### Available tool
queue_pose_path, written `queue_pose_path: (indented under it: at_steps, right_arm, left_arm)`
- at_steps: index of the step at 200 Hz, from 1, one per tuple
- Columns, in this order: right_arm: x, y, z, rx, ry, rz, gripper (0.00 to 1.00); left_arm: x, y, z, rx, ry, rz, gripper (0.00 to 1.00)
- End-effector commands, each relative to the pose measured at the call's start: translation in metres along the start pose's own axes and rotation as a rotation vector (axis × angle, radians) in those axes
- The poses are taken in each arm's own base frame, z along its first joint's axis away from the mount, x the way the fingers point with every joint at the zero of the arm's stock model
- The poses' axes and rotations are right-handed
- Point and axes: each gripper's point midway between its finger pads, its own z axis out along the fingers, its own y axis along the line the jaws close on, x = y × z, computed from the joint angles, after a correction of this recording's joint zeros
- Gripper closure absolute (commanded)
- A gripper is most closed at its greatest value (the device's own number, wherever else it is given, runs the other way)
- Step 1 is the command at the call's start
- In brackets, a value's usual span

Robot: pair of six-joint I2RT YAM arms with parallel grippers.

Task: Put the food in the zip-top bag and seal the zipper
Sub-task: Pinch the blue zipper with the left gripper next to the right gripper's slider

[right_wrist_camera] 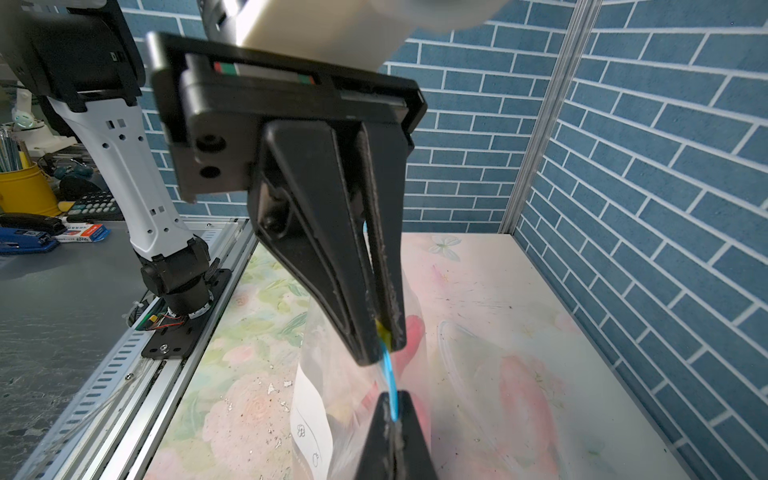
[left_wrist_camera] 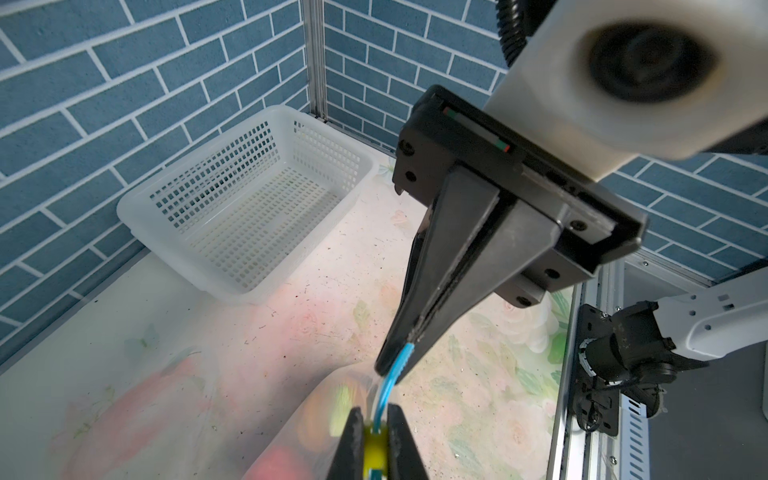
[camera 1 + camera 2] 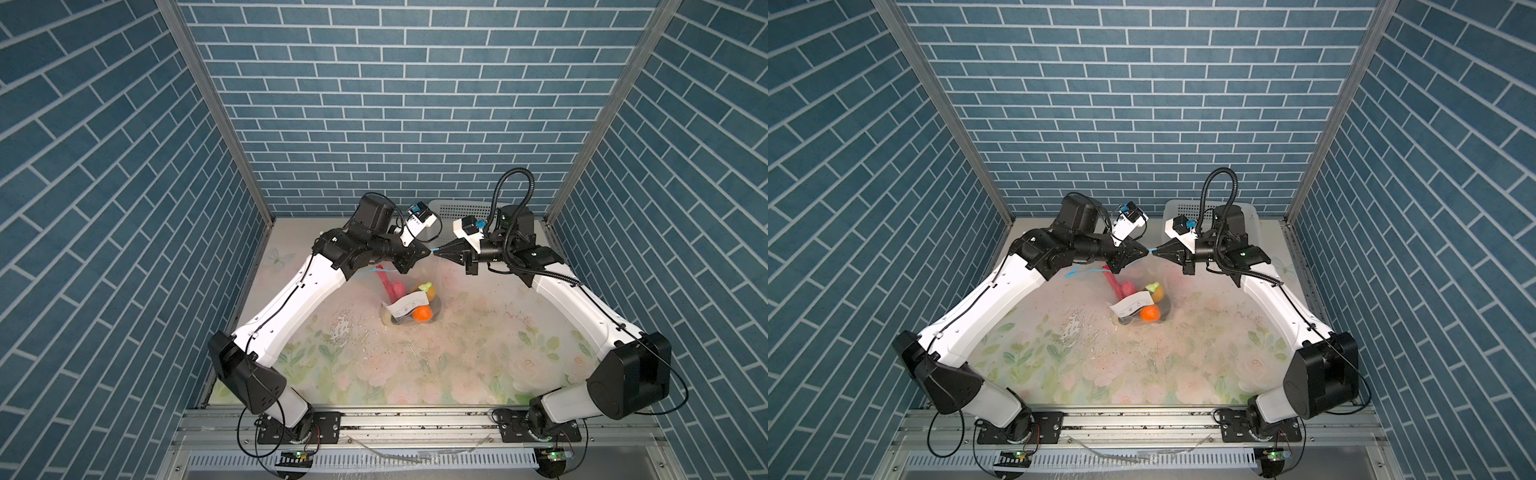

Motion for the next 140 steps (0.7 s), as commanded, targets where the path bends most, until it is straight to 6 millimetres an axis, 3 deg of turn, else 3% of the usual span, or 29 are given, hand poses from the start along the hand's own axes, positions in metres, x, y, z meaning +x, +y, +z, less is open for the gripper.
queue_pose_path:
  at_steps: [1, 90, 140]
  right_arm:
    - [-0.021, -0.002, -0.012, 0.017, -0.035, -0.063, 1.00]
    - [-0.025, -0.008, -0.005, 0.014, -0.102, -0.062, 1.00]
    - [-0.022, -0.002, 0.005, -0.036, -0.118, -0.056, 0.93]
  left_arm:
    - [0.014, 0.012, -0.013, -0.072, 0.035, -0.012, 0.92]
    - [0.009, 0.006, -0.008, -0.027, -0.013, -0.045, 0.91]
    - [0.005, 0.004, -0.007, -0.008, -0.023, -0.052, 0.91]
